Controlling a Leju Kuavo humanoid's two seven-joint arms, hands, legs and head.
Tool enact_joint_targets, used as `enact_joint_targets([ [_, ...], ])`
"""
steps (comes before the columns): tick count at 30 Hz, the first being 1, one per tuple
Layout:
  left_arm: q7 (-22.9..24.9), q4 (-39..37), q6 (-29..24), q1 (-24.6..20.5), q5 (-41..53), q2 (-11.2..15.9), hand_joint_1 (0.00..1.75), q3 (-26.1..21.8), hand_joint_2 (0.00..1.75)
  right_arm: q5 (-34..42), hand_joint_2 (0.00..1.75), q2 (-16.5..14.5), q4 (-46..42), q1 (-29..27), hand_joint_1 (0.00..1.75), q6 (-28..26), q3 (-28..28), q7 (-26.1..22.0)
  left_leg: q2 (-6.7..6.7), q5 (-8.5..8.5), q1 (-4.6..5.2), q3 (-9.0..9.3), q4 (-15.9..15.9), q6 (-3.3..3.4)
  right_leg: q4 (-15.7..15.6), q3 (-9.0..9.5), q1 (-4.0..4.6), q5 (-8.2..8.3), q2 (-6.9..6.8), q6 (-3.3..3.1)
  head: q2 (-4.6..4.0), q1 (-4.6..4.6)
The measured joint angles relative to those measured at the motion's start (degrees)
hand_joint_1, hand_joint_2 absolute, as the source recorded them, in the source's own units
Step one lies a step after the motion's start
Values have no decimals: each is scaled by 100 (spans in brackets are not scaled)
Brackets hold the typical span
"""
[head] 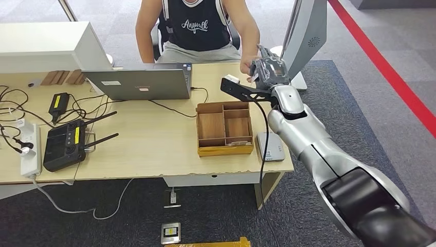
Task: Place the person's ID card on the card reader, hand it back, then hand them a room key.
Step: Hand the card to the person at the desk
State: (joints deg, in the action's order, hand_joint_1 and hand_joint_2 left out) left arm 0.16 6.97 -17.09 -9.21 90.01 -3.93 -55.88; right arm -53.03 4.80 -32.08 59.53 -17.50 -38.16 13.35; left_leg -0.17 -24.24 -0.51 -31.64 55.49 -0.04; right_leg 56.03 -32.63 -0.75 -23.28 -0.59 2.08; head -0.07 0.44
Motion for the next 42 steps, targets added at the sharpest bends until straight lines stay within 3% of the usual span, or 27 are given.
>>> enact_joint_targets([
  [1,-2,0,13,-4,0,0,0,20,0,5,131,-1,34,0,1,-11,-9,0,0,0,0,0,0,0,0,0,0,0,0,0,0,0],
  [4,11,0,51,-19,0,0,0,68,0,26,0,-2,127,-2,0,-67,-34,10,0,0,0,1,0,0,0,0,0,0,0,0,0,0],
  [9,32,0,64,-23,-9,0,0,102,0,47,0,-15,261,-4,0,-101,-66,87,0,0,0,1,0,0,1,0,0,1,0,-1,0,0],
  [13,22,0,63,-23,-7,0,0,124,175,44,0,-37,344,-4,0,-101,-102,137,1,0,0,1,0,0,1,0,0,1,1,-1,0,-2],
  [26,22,0,74,-26,-2,0,0,185,175,23,0,-63,460,-2,0,-173,-144,121,1,0,0,1,0,0,0,0,0,1,1,-1,0,-1],
  [37,-22,0,-3,10,-69,0,0,183,175,363,0,-80,315,-50,0,-631,-139,-335,1,0,0,2,0,0,1,0,1,1,1,-2,0,0],
  [41,-43,0,-70,53,-106,0,0,164,175,751,175,-16,-319,-393,0,-559,-96,-517,2,0,-1,4,0,0,0,2,1,0,1,-2,0,0],
  [42,-32,0,-85,66,-107,0,0,154,175,795,175,20,-558,-531,0,-473,-92,-490,2,-1,-1,4,0,0,0,2,1,0,1,-2,0,-1],
])
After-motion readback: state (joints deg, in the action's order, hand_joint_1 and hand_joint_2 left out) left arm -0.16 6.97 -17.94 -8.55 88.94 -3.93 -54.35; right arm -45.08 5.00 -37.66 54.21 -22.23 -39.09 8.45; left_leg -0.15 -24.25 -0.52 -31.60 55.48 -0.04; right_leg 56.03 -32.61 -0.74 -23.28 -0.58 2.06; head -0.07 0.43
